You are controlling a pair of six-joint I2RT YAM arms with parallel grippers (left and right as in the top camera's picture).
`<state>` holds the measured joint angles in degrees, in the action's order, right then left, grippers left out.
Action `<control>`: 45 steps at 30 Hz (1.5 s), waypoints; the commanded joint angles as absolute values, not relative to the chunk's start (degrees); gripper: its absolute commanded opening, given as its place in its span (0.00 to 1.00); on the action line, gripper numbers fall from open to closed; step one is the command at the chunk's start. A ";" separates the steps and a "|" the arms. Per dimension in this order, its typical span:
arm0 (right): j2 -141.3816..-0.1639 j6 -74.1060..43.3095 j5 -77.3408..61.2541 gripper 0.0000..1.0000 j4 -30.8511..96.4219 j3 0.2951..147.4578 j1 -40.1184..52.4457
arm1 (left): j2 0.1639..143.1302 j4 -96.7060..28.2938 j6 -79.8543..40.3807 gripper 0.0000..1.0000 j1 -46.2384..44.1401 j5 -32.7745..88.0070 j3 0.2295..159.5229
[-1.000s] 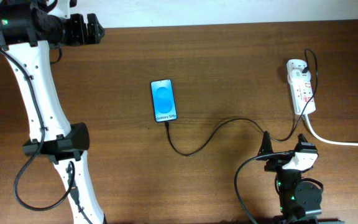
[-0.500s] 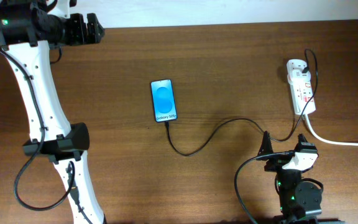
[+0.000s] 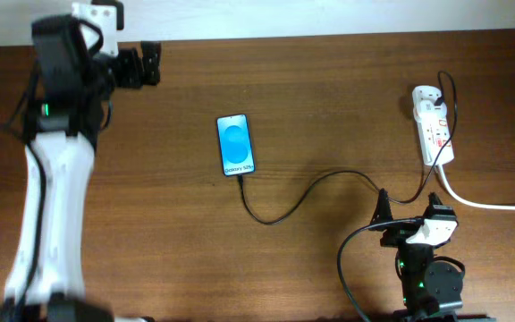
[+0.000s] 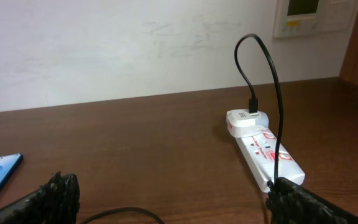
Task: Plug charger to phone and switch on socket
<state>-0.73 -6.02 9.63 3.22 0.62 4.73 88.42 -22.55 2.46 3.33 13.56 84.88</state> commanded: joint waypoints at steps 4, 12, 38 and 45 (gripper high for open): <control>-0.19 -6.07 10.11 0.98 3.70 0.32 4.47 | 59.53 -3.46 3.14 0.99 3.51 3.84 50.09; -0.19 -6.04 10.09 0.98 3.70 0.32 4.47 | 26.09 11.51 14.48 0.99 3.51 1.50 14.02; -0.19 -6.04 10.11 0.99 3.70 0.32 4.47 | 0.30 -5.23 18.09 0.99 3.14 -1.10 0.78; -0.21 -6.04 10.11 0.99 3.70 0.32 4.47 | 0.30 -5.23 18.09 0.99 3.14 -1.10 0.78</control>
<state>-0.58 -6.00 9.63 3.25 0.62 4.73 0.89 -4.97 17.21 3.33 -0.69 0.93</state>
